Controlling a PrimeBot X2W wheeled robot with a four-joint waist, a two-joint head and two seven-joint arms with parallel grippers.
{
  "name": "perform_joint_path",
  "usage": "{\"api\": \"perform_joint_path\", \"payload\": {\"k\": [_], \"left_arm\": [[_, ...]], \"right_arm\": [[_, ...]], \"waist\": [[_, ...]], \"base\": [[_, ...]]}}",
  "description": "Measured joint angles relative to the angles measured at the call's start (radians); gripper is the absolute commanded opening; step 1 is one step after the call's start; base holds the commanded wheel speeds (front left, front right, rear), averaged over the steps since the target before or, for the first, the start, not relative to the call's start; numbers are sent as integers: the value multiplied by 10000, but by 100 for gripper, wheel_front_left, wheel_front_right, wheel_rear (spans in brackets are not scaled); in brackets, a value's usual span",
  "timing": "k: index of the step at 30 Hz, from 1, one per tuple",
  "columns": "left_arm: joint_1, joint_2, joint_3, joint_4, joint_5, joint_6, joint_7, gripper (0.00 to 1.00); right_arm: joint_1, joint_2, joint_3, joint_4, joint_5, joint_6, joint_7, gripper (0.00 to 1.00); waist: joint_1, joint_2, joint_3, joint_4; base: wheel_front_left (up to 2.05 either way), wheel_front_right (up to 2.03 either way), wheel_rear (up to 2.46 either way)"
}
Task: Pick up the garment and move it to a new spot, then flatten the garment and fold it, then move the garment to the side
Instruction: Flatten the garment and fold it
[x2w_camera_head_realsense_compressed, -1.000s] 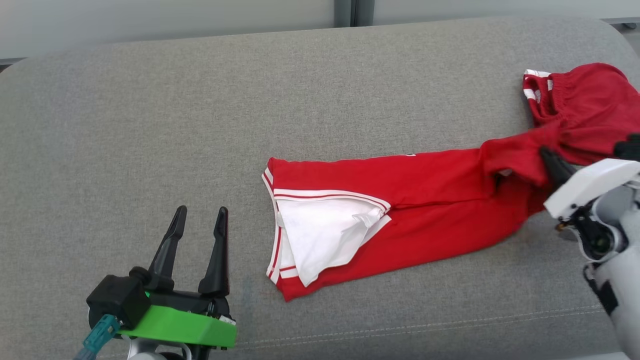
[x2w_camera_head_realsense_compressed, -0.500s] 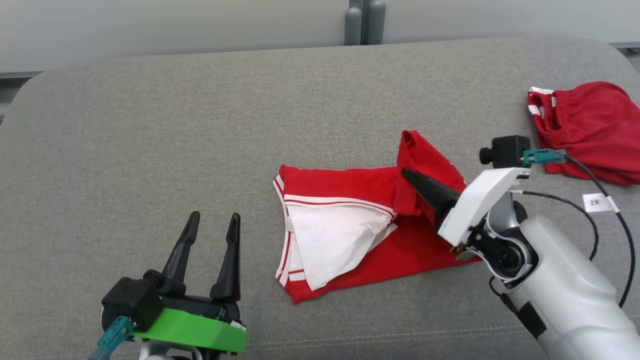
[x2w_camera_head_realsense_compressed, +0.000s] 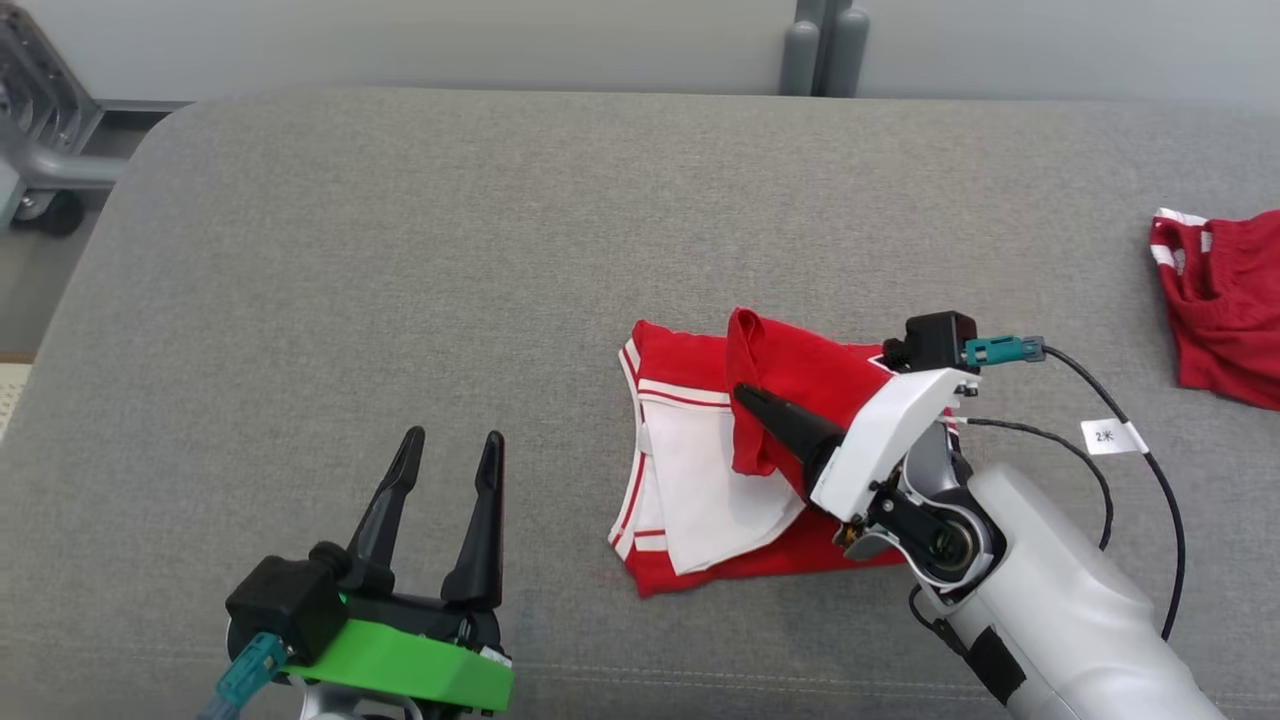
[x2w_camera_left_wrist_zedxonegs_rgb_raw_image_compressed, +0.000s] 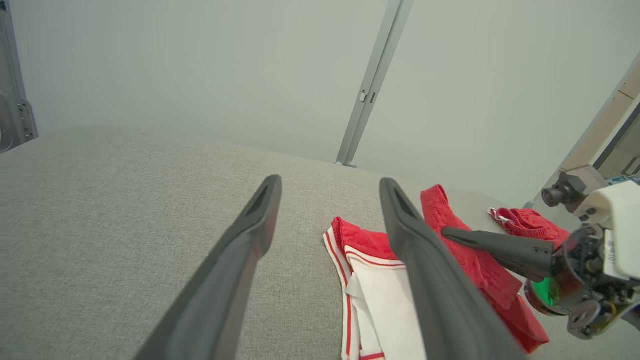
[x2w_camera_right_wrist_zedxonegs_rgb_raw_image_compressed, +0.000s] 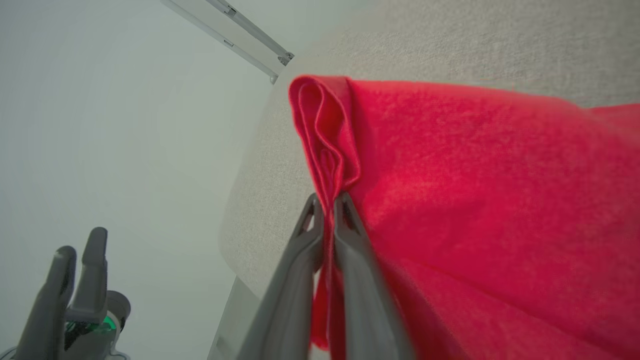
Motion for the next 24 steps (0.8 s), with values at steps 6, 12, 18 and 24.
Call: {"api": "perform_joint_path", "payload": {"k": [6,12,18,24], "left_arm": [[-2,-58,-61,67,-61,-15,-2,100],[-25,-96,-92,153,-148,-98,-8,100],[-39,-125,-40,261,-150,-98,-10,100],[-59,-136,15,307,-150,-100,-10,100]], "right_arm": [[-196,44,48,642,-134,-201,2,0],[-722,52,140,1221,-435,-495,-10,0],[-992,121,533,1804,-715,-612,4,0],[-1224,224,769,2205,-800,-627,4,9]], "waist": [[0,0,115,504],[0,0,240,947],[0,0,317,1243],[0,0,324,1296]], "base": [[0,0,0],[0,0,0],[0,0,0],[0,0,0]]}}
